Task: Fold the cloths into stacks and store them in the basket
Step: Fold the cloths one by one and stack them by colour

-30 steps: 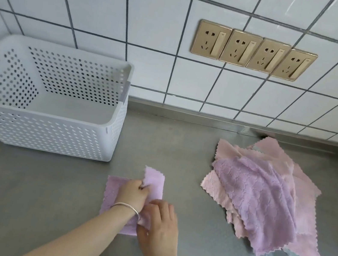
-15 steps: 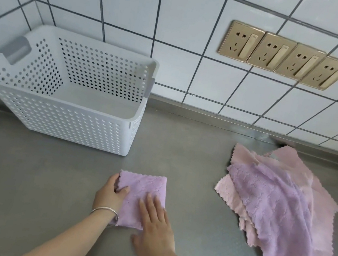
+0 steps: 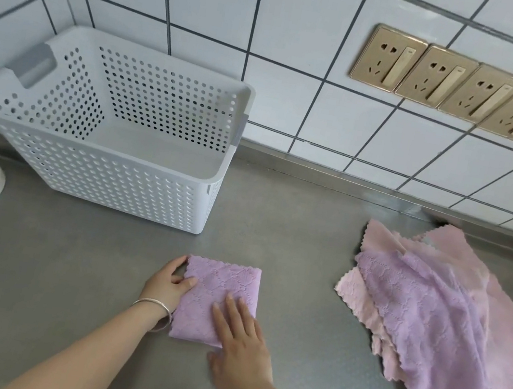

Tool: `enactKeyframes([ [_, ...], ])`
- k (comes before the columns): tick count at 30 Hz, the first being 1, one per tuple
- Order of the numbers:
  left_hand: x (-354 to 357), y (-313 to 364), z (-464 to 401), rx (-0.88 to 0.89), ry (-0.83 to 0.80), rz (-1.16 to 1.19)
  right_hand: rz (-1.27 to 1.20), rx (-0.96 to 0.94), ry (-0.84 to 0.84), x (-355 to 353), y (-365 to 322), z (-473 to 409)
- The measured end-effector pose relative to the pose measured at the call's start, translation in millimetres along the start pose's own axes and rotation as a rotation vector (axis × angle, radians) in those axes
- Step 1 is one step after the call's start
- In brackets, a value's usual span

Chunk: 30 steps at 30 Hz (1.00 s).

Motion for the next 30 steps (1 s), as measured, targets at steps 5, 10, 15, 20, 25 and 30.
enactKeyframes([
  [5,-2,0,-8,0.029,-0.006,-0.065,-0.008,-0.006,-0.049,6,-3,0],
  [10,-10,5,4,0.133,0.179,-0.168,0.007,-0.005,-0.022,11,-1,-1],
  [15,7,19,40,0.435,0.449,-0.644,-0.129,-0.116,0.201,-13,-6,-4],
  [20,49,-16,40,0.450,0.142,-0.969,-0.030,0.097,0.131,-6,16,-11],
  [25,52,-13,22,0.547,0.143,-1.071,0.023,0.090,0.115,1,31,-19],
  [30,67,24,-20,0.574,0.101,-1.128,0.063,0.117,0.115,-14,66,-56],
])
Point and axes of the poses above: each hand's wrist, its own z-axis away from the middle knuckle, its own x-axis out of the palm, y = z × x, the point moved 6 cm from there along -z, towards the middle knuckle, and after that the axes turned 9 degrees about -z, right-handed, at the moved point
